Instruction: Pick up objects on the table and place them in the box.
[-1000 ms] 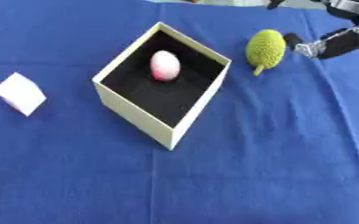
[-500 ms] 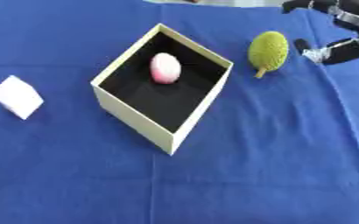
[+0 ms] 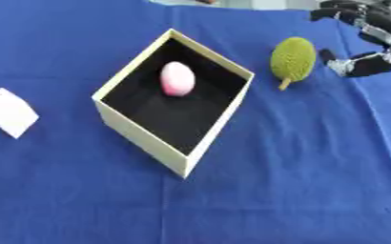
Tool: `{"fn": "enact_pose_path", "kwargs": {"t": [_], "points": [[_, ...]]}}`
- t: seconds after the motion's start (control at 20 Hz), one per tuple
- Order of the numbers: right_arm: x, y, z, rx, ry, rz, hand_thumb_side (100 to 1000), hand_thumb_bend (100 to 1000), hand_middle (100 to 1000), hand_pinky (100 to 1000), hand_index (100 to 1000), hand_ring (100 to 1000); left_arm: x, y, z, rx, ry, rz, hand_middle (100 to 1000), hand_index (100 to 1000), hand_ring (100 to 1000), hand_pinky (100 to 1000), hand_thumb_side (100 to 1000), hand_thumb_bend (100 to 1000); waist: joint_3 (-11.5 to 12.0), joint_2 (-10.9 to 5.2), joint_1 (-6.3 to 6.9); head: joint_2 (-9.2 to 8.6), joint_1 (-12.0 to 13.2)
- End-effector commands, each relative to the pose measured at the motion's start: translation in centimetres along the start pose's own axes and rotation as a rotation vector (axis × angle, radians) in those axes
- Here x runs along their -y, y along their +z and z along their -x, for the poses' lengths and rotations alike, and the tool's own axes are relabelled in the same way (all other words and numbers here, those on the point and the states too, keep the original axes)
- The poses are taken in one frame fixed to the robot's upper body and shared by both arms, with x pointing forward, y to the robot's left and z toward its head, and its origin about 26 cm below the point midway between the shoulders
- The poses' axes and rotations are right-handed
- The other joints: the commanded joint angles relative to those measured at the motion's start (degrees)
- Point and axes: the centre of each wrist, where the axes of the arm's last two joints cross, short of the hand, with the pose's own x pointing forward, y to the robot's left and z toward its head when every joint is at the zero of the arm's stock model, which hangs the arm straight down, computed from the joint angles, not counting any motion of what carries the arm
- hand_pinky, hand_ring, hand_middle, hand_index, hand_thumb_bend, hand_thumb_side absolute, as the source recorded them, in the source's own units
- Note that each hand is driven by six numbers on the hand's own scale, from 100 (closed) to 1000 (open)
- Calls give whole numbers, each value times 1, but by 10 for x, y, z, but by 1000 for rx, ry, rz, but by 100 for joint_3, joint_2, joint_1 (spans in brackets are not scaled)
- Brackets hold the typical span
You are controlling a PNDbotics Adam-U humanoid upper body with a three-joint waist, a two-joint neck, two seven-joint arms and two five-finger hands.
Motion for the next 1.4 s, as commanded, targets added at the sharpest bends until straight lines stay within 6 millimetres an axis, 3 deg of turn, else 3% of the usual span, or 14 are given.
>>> {"fn": "enact_pose_path", "kwargs": {"t": [0.05, 0.5, 0.55, 0.9, 1.25, 1.4], "points": [[18, 3, 6, -20, 56, 8, 165, 100, 834, 1000, 987, 1000, -5, -7, -9, 31, -29, 22, 705, 780, 797, 687, 570, 100, 19, -86, -1, -123, -32], [19, 3, 7, -9, 72, -4, 168, 100, 834, 1000, 986, 1000, -6, -6, -9, 27, -35, 23, 705, 780, 798, 687, 570, 100, 52, -21, -32, -136, -51], [19, 2, 6, -4, 78, -17, 223, 100, 850, 1000, 989, 1000, -6, -7, -9, 27, -34, 24, 705, 779, 798, 686, 571, 100, 68, 14, -55, -137, -57], [16, -3, 2, -6, 163, -106, 352, 100, 865, 1000, 989, 1000, -6, -8, -9, 35, -31, 18, 703, 777, 796, 685, 571, 100, 113, 103, -114, -157, -70], [3, -7, 0, 3, 237, -169, 452, 100, 849, 1000, 976, 1000, -6, -8, -9, 32, -32, 14, 701, 776, 796, 685, 572, 100, 127, 125, -135, -138, -74], [-2, -8, -1, 5, 254, -196, 427, 100, 826, 1000, 949, 1000, -6, -9, -9, 33, -29, 13, 701, 776, 795, 684, 572, 100, 129, 127, -139, -134, -79]]}}
